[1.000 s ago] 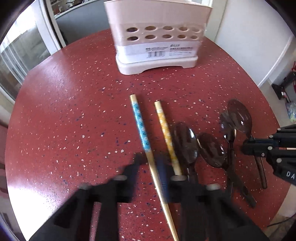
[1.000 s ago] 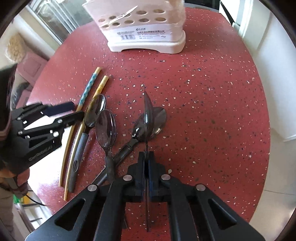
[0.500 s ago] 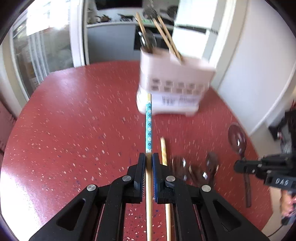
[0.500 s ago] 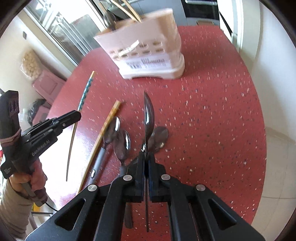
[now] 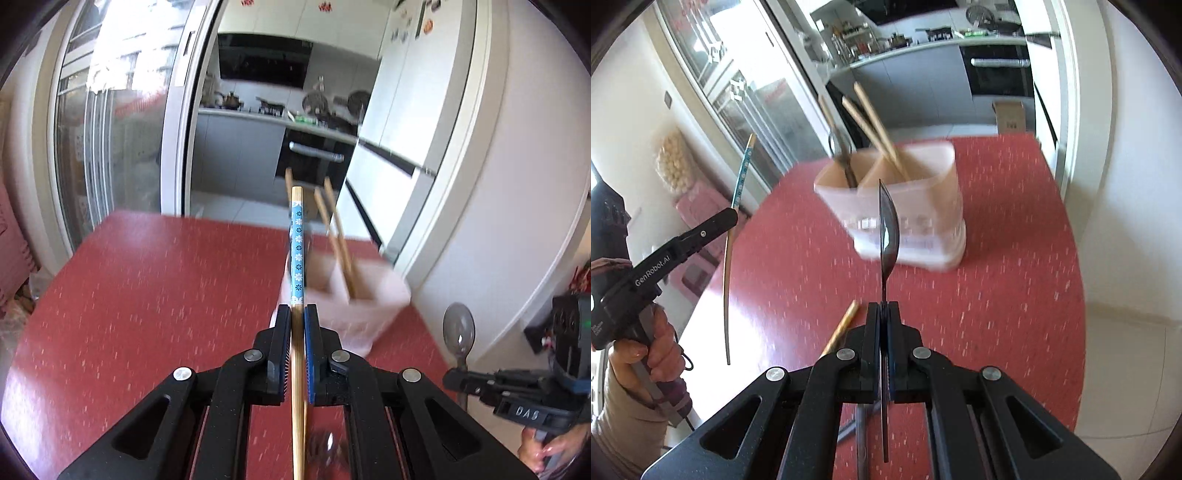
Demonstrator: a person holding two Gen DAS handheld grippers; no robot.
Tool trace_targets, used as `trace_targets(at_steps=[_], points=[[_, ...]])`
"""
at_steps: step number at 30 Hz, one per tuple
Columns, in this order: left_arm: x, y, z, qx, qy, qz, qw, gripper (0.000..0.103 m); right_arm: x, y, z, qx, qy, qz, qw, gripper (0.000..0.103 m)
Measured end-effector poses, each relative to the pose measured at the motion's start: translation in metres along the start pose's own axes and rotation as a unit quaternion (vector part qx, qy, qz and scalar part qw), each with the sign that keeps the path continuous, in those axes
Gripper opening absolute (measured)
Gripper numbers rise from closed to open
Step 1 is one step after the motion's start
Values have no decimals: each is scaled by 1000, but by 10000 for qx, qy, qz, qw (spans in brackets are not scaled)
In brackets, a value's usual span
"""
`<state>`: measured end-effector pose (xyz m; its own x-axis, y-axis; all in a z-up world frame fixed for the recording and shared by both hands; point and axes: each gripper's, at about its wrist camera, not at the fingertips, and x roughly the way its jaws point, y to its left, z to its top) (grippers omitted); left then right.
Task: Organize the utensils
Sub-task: 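Lift the spoon and chopstick and carry both over the pink holder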
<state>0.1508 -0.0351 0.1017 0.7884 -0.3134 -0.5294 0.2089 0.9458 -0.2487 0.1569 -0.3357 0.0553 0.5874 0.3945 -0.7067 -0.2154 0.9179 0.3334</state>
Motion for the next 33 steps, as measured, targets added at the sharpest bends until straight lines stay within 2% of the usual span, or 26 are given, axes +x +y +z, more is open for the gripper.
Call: trace_targets(at_steps=[7, 16, 23, 30, 33], points=[[26, -10, 53, -125, -544, -48, 9984, 37, -8, 5, 48, -110, -519, 214, 9984, 3], [71, -23, 94, -228, -1001, -101, 9947, 37, 10, 1, 97, -265, -1152, 250, 9927, 3], [99, -24, 101, -410, -1303, 99, 9906, 37, 23, -1, 120, -421, -1774, 224, 9830, 3], [128, -21, 93, -466, -1573, 260, 9861, 37, 51, 2, 124, -680, -2016, 66, 9771, 3], [137, -22, 83, -395, -1623, 380, 9852, 37, 67, 7, 118, -1014, -2029, -138, 9738, 3]])
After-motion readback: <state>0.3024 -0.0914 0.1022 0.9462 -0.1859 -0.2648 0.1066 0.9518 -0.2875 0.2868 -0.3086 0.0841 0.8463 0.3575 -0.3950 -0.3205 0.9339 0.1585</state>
